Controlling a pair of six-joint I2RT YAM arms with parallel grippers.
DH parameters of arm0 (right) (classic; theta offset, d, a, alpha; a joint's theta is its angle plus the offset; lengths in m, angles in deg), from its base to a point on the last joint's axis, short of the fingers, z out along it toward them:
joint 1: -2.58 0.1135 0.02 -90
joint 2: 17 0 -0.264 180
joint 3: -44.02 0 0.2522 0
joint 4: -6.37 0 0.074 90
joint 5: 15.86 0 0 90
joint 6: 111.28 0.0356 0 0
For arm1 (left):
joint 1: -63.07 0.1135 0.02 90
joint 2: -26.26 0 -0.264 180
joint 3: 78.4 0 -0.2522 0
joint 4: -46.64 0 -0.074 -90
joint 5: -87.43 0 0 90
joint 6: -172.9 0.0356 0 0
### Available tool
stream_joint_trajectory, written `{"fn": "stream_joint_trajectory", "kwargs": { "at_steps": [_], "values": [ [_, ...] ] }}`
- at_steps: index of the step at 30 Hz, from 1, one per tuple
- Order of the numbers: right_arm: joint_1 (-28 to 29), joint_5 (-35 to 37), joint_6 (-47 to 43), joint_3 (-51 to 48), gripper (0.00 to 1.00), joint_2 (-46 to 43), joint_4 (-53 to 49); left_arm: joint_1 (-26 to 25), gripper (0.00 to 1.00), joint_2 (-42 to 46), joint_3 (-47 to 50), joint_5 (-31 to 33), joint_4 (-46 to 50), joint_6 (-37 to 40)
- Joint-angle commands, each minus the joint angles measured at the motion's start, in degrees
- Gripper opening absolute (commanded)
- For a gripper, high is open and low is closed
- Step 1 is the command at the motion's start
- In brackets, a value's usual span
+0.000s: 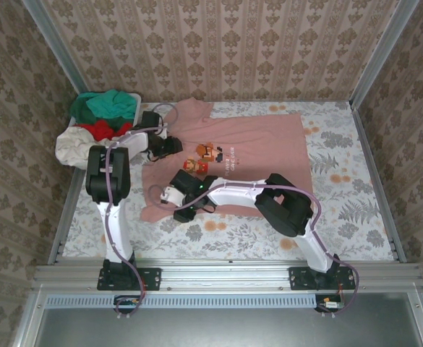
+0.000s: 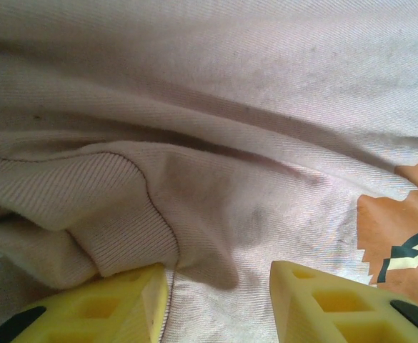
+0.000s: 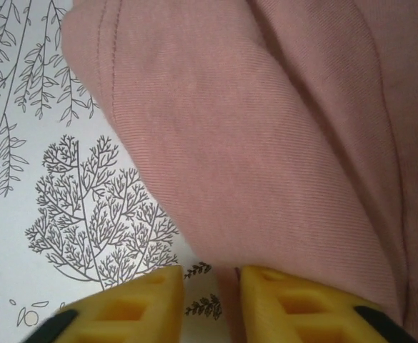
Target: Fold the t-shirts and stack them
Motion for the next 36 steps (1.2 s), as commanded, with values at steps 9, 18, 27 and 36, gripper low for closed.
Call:
{"fn": "stream_joint_trajectory", "kwargs": {
  "at_steps": [9, 18, 27, 36],
  "values": [
    [2.0, -0.67, -3.45, -12.57, 0.0, -8.62, 2.15, 1.86, 0.44, -3.16, 1.64, 0.29, 3.4, 0.99],
    [1.74, -3.13, -5.33, -17.96, 0.0, -17.8, -1.89, 1.87, 0.43, -3.12, 1.79, 0.66, 4.13, 1.96],
    [6.42, 1.45, -4.23, -15.64, 0.41, -14.42, 3.15, 1.87, 0.43, -2.77, 1.74, 0.34, 4.46, 1.87],
    [7.46, 3.89, -4.44, -10.88, 0.37, -7.08, 2.75, 1.7, 0.43, -3.59, 0.21, 0.29, 5.31, 2.02]
  ]
}}
